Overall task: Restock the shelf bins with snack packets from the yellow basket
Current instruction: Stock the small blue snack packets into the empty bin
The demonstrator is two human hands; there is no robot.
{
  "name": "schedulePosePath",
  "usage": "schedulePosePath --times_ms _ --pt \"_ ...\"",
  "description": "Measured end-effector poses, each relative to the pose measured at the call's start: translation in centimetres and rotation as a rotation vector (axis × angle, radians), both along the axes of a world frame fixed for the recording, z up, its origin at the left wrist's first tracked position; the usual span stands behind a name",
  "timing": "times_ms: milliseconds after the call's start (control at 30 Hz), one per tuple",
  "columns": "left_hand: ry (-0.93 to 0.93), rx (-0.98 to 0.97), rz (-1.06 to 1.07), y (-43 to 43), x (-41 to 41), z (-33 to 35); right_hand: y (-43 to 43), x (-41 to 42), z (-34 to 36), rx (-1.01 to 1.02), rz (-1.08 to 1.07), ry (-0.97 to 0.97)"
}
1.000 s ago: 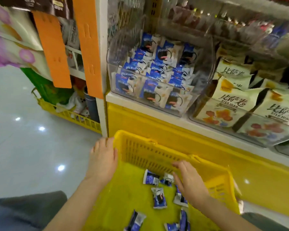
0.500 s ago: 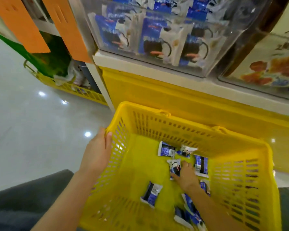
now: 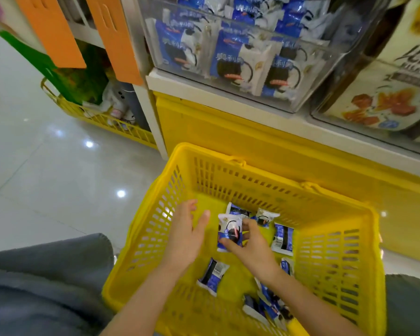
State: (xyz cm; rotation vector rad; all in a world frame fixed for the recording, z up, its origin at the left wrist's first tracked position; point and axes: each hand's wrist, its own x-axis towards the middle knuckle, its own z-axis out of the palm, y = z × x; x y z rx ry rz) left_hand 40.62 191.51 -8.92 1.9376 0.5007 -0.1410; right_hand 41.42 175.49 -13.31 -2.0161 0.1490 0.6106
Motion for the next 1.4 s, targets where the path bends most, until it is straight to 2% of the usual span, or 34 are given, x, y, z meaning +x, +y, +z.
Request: schedulePosePath --times_ms 33,100,200,267,333,433,500,567,633,700,800,967,1200,1300,1400 --pt "0.12 -0.199 -0.001 -1.1 -0.4 0.1 0.5 -0.4 1.1 0.022 -0.002 -0.041" --pt "0.202 -0.478 -0.014 -2.5 -1.1 0.3 0.9 -1.1 2.7 0.073 0.033 -0.088" --pt "0.153 -0.57 0.019 -2.8 -1.6 0.7 -0.4 -1.6 3.4 0.115 0.093 -0.117" --pt "0.14 -0.597 0.034 -2.5 -1.6 0.8 -2.6 -1.6 2.7 0.013 0.059 -0.151" --pt "0.144 -0.588 0.031 -2.1 -1.5 0.9 -5.5 -1.8 1.2 -0.149 0.038 -0.075" --pt "0.161 -0.55 0.025 -1.9 -1.5 0.8 -9.7 -3.6 -2.1 -0.417 0.204 0.187" --pt "0.179 -0.529 0.03 -2.1 -1.6 0.6 -11.1 -4.9 -3.9 -0.492 0.19 0.289" --pt "0.195 -0.501 0.027 -2.4 -1.6 0.3 -11.7 -5.5 -4.8 -0.489 0.09 0.315" --pt "0.218 -0.484 0.01 -2.6 -1.6 -0.2 -11.5 -5.4 -5.3 -0.472 0.078 0.33" --pt "0.228 -0.465 -0.004 -2.8 -1.7 -0.7 -11.3 -5.2 -5.7 -0.449 0.113 0.37" --pt "0.226 -0.41 -0.003 -3.0 -1.7 -1.7 -11.5 -5.5 -5.9 -0.521 0.216 0.407" --pt "0.256 -0.383 -0.014 -3.4 -1.5 -2.5 -11.7 -5.9 -6.2 -0.539 0.233 0.384" --pt "0.29 -0.353 -0.059 -3.6 -2.1 -2.8 -11.8 -6.2 -6.1 -0.687 0.409 0.47" --pt "0.319 -0.36 -0.047 -3.7 -2.5 -2.7 -12.2 -5.8 -5.3 -0.671 0.362 0.422" --pt "0.356 -0.369 -0.027 -3.8 -2.9 -2.3 -11.7 -4.1 -2.9 -0.542 0.216 0.281"
